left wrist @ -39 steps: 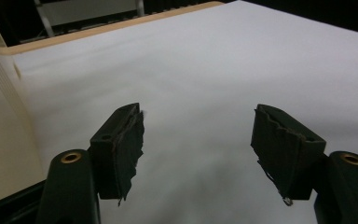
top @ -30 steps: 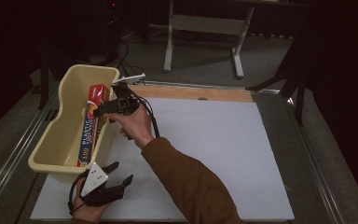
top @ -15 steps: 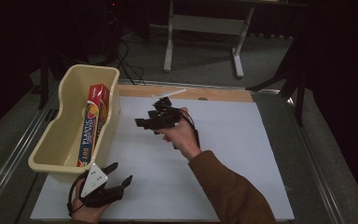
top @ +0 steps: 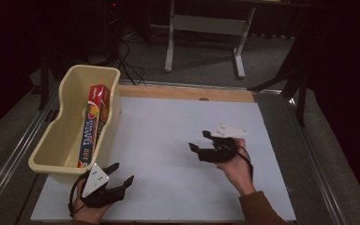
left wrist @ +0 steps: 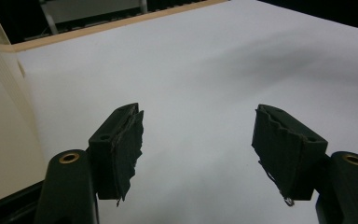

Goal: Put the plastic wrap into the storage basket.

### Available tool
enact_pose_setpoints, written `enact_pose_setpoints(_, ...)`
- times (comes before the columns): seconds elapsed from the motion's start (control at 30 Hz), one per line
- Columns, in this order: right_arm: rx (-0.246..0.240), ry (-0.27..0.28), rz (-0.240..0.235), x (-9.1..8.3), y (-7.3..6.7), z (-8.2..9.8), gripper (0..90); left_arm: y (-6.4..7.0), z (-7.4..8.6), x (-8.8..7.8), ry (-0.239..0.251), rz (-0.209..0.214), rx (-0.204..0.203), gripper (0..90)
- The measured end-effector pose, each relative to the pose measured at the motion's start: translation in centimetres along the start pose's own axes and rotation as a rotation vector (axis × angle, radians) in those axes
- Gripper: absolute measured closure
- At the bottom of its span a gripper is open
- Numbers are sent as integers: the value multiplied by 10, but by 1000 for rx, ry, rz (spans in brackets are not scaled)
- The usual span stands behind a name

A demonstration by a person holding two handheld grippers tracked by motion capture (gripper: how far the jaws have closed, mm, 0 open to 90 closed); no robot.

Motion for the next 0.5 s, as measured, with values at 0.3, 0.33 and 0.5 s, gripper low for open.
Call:
enact_pose_setpoints(0.3, 49, 20, 117, -57, -3, 83, 296, 0, 0, 0, 1, -7, -2, 328)
enact_pose_setpoints(0.33, 68, 23, 118, -62, -4, 89, 297, 0, 0, 0, 0, -9, -1, 328)
enact_pose_setpoints(0.5, 66, 73, 162, -84, -12, 96, 300, 0, 0, 0, 1, -4, 4, 329)
Point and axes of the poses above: each handheld gripper's, and its own axes: x roughly forward along the jaws, z roughly out of its underside, y roughly to its right, the point moved 5 cm from there along x, roughly forward along the jaws, and after that the axes turned 15 degrees about -x, right-handed, at the moved point
